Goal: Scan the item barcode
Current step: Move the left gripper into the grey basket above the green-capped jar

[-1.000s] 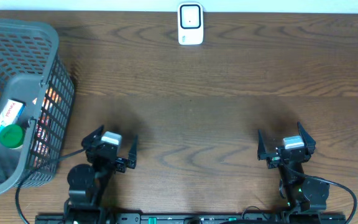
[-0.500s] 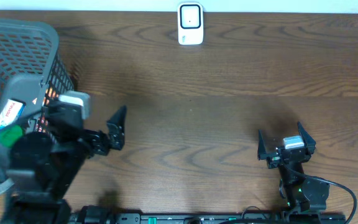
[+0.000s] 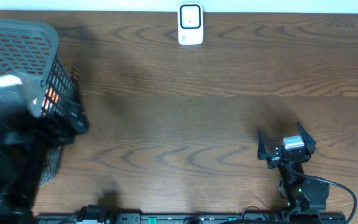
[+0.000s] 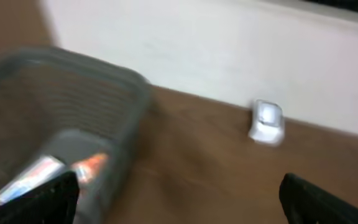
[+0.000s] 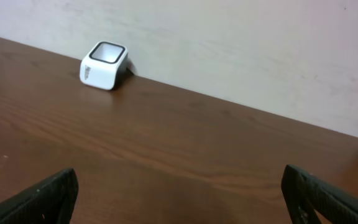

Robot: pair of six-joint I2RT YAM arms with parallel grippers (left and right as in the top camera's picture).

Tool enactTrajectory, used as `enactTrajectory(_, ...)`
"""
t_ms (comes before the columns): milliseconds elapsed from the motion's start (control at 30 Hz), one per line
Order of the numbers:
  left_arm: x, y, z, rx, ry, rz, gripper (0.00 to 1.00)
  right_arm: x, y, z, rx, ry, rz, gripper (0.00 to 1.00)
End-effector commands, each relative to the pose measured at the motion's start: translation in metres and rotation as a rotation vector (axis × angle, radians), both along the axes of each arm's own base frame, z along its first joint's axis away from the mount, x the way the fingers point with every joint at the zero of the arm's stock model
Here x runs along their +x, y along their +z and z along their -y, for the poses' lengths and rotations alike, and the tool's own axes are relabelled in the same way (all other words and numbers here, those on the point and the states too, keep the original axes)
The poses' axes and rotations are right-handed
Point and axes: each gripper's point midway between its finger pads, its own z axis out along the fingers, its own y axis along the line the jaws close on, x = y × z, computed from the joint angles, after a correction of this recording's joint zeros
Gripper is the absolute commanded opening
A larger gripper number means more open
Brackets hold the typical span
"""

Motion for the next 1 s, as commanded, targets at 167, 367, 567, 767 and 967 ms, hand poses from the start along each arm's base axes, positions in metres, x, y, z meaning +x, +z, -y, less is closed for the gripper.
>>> enactTrajectory(167,0.020,0.020,-0.102,-0.046,0.553,-0.135,1.00,0.000,-0.001,-0.001,0.015,0.000,-0.005,0.99)
enactTrajectory(367,0.019,-0.031,-0.175,-0.207,0.901,-0.284,1.00,0.000,-0.001,-0.001,0.015,0.000,-0.004,0.99)
enactTrajectory(567,0.002,-0.083,-0.229,-0.355,1.171,-0.415,1.00,0.000,-0.001,-0.001,0.015,0.000,-0.004,0.99)
enactTrajectory(767,0.005,-0.136,-0.241,-0.407,1.225,-0.573,1.00,0.000,-0.001,-0.001,0.015,0.000,-0.004,0.99)
enactTrajectory(967,0.012,-0.209,-0.246,-0.413,1.233,-0.705,1.00,0.000,-0.001,-0.001,0.015,0.000,-0.004,0.99)
